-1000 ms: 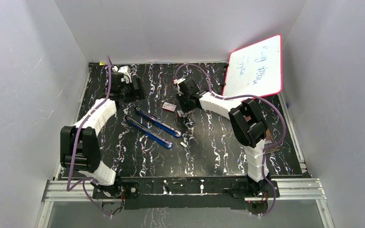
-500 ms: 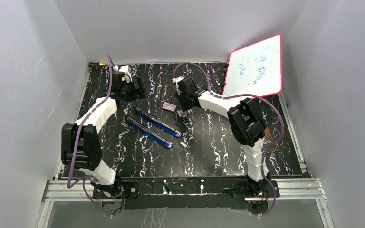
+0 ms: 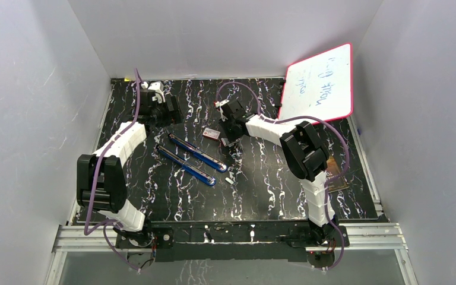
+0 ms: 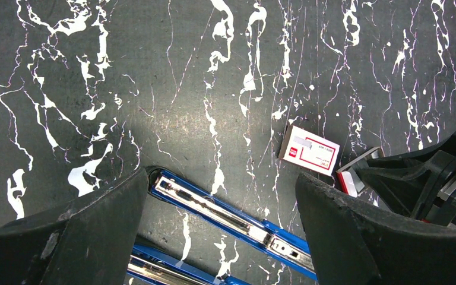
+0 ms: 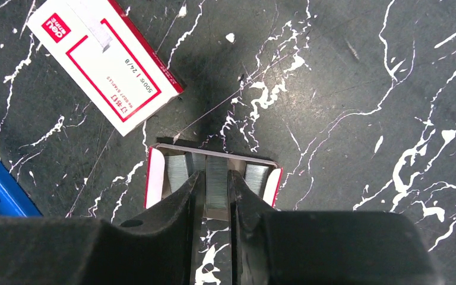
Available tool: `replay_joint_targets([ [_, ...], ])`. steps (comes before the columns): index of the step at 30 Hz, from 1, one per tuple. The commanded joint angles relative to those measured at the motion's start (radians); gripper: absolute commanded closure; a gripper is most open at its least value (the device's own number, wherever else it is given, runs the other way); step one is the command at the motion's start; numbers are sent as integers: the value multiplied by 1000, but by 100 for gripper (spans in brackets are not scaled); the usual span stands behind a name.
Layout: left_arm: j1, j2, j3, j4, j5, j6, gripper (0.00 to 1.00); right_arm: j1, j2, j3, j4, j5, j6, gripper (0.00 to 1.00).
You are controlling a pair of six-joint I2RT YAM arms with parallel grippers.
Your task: Load the staples into the stapler
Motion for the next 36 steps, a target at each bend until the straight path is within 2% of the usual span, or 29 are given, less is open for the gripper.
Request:
replay_joint_targets([
  [1, 4, -21, 23, 6, 14, 7, 7, 4, 4, 39, -11, 5, -9, 73],
  [14, 5, -30, 20, 10, 14, 5, 7, 4, -30, 39, 1, -22, -2, 84],
  [28, 4, -56, 3, 29, 36, -11, 6, 2, -152, -15, 42, -32, 32, 86],
  [36, 3, -71, -4, 56, 119, -43, 6, -24, -241, -91, 62, -31, 61, 86],
])
